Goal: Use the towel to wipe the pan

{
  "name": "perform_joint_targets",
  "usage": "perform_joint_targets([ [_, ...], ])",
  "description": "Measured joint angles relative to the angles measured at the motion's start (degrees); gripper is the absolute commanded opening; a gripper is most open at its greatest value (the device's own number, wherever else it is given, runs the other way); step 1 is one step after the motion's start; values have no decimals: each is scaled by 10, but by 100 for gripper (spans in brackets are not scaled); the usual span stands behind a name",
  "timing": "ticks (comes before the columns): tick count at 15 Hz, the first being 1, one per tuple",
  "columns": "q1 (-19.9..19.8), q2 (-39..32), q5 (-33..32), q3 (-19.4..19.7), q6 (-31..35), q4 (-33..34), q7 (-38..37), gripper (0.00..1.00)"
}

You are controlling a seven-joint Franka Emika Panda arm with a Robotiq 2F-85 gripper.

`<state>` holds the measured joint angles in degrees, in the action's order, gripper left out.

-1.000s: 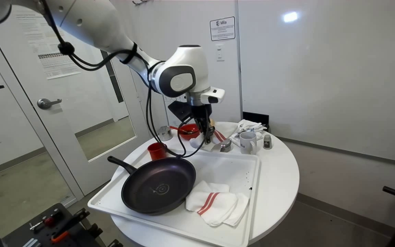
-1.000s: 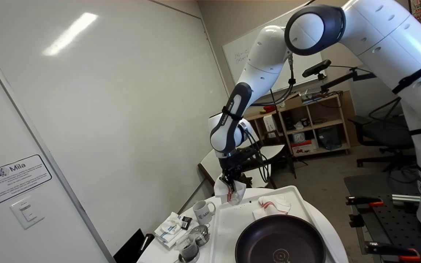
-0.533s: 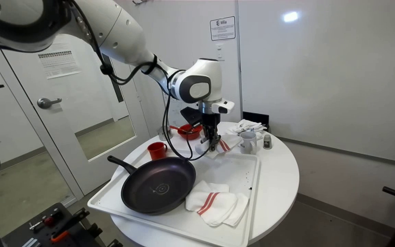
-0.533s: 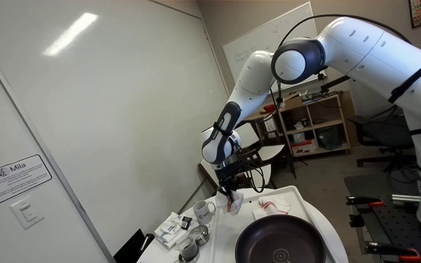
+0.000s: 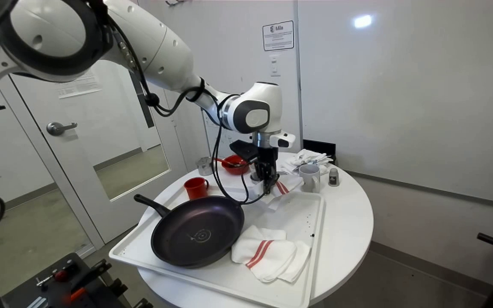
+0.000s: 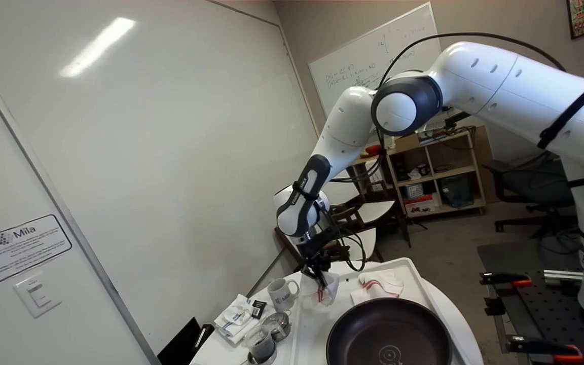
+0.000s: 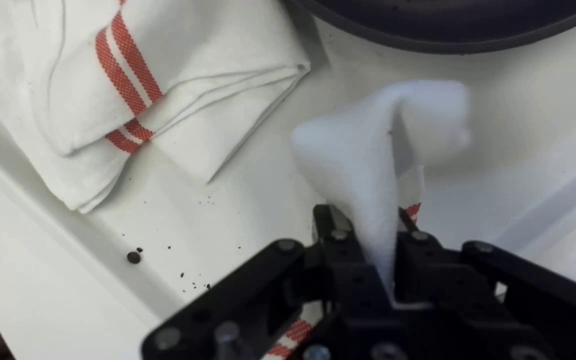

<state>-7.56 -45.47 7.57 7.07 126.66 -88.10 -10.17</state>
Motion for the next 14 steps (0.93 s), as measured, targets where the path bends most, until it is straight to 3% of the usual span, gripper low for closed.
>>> perform_joint_targets([
  [9, 1, -4, -121, 1, -5, -6, 149, 10],
  [14, 2, -4, -180, -8, 25, -34, 247, 10],
])
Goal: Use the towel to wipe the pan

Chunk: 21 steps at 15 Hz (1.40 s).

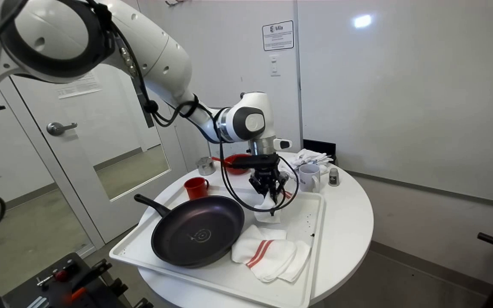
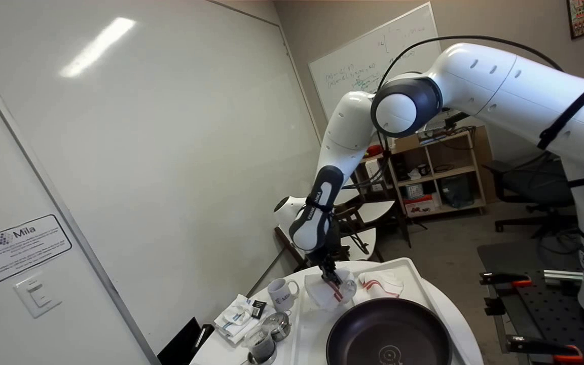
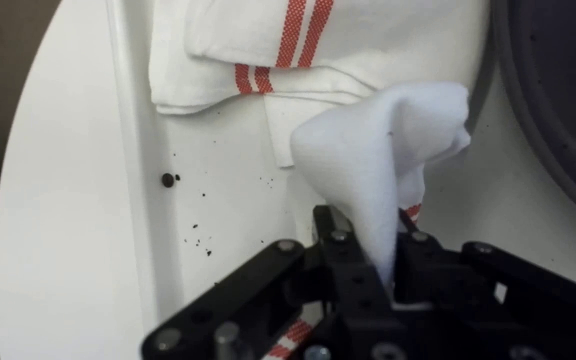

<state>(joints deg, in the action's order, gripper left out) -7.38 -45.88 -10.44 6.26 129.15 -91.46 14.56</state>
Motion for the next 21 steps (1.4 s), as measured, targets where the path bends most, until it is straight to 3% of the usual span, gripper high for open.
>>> perform_joint_targets([
  [5, 0, -2, -44, -10, 50, -39, 70, 10],
  [11, -5, -10, -52, -13, 78, -54, 111, 11],
  [12, -6, -12, -52, -14, 79, -54, 115, 16],
  [13, -7, -14, -52, -15, 81, -54, 119, 42],
  [14, -8, -15, -52, -15, 83, -54, 122, 42],
  [21, -9, -18, -55, -15, 97, -54, 123, 91],
])
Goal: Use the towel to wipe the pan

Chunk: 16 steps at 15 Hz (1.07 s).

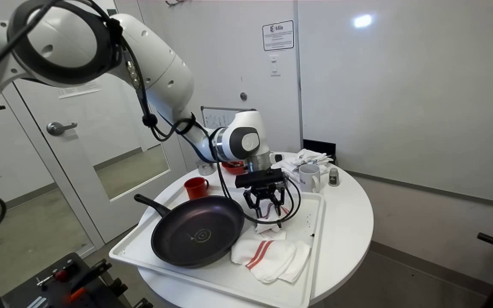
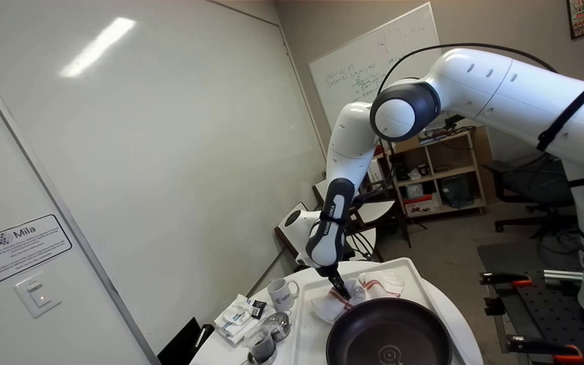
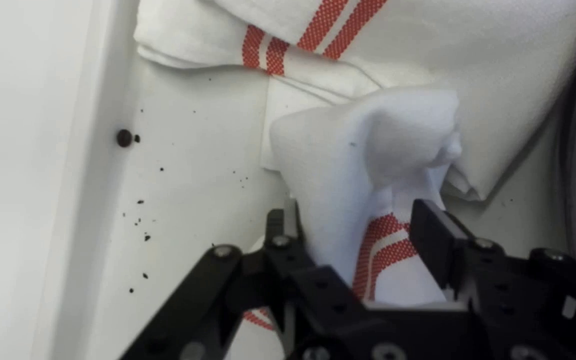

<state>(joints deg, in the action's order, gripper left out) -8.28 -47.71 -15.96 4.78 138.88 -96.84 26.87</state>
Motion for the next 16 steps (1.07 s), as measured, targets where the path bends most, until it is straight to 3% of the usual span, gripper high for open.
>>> perform_joint_targets([
  [2, 0, 0, -2, 1, 6, 0, 0, 100],
  [11, 0, 18, -5, 9, 50, -11, -6, 100],
  [16, 2, 101, -2, 12, 92, -73, -68, 100],
])
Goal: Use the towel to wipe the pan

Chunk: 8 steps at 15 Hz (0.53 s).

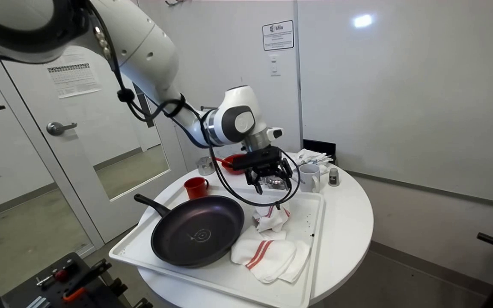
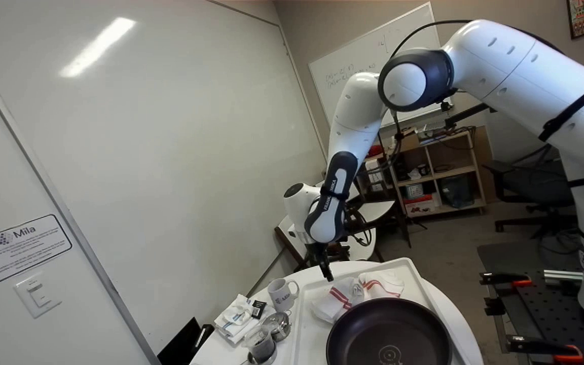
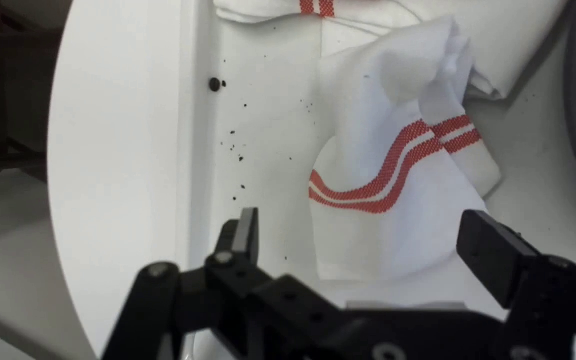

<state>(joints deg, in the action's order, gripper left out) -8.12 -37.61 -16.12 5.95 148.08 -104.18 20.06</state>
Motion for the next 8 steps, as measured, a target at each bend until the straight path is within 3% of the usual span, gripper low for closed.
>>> perform_joint_targets([
  [8, 27, 183, 54, -3, -2, -140, -172, 100],
])
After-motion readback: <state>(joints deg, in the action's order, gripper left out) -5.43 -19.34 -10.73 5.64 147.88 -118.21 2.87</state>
